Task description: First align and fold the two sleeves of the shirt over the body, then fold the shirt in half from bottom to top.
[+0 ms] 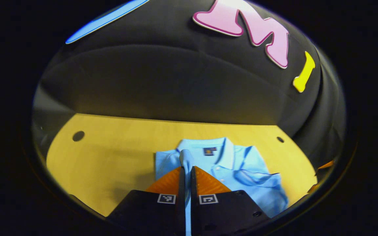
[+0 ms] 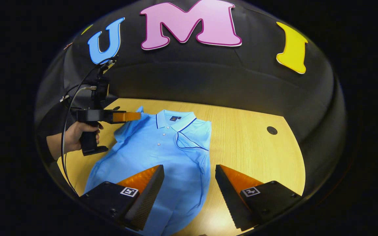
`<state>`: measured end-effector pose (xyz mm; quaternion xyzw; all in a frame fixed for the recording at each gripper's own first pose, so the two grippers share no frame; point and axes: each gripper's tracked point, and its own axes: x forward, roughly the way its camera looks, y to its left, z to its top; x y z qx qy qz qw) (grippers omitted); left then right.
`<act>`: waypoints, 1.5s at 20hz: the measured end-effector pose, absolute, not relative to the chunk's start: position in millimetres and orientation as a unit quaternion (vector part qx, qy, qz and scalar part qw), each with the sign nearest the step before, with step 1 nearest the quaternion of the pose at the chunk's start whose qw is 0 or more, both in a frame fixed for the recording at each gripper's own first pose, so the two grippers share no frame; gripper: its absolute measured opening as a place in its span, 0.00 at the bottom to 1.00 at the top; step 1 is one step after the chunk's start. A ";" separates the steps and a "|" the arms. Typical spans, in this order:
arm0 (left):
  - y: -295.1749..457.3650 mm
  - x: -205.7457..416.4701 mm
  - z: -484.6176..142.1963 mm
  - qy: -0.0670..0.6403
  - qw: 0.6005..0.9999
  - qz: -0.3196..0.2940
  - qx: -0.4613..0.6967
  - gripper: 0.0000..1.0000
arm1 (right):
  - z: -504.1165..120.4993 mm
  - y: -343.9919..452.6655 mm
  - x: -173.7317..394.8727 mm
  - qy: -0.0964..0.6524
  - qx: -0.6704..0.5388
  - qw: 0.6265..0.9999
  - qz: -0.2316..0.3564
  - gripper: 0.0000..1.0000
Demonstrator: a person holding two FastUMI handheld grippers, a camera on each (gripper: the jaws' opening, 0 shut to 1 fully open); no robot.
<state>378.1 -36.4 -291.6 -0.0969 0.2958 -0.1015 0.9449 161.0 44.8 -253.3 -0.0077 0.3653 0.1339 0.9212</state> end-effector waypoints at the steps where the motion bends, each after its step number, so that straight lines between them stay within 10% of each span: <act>1: -45.5 375.5 -288.9 0.295 0.942 -0.110 -0.113 0.17 | -254.0 43.1 159.5 0.365 -0.009 0.921 0.133 0.98; 2: -53.4 372.0 -287.1 0.297 0.940 -0.119 -0.123 0.17 | -253.5 41.6 156.4 0.366 -0.009 0.921 0.131 0.98; 7: -61.4 348.7 -280.0 0.294 0.940 -0.120 -0.126 0.89 | -257.5 35.1 142.6 0.373 -0.003 0.920 0.121 0.98; 9: -53.6 330.6 -269.4 0.284 0.945 -0.111 -0.115 0.96 | -259.1 34.6 139.8 0.376 -0.003 0.919 0.116 0.98; 30: 6.4 -34.7 -317.6 0.383 0.921 -0.059 -0.045 0.98 | -314.2 81.7 -98.8 0.487 0.018 0.867 0.102 0.98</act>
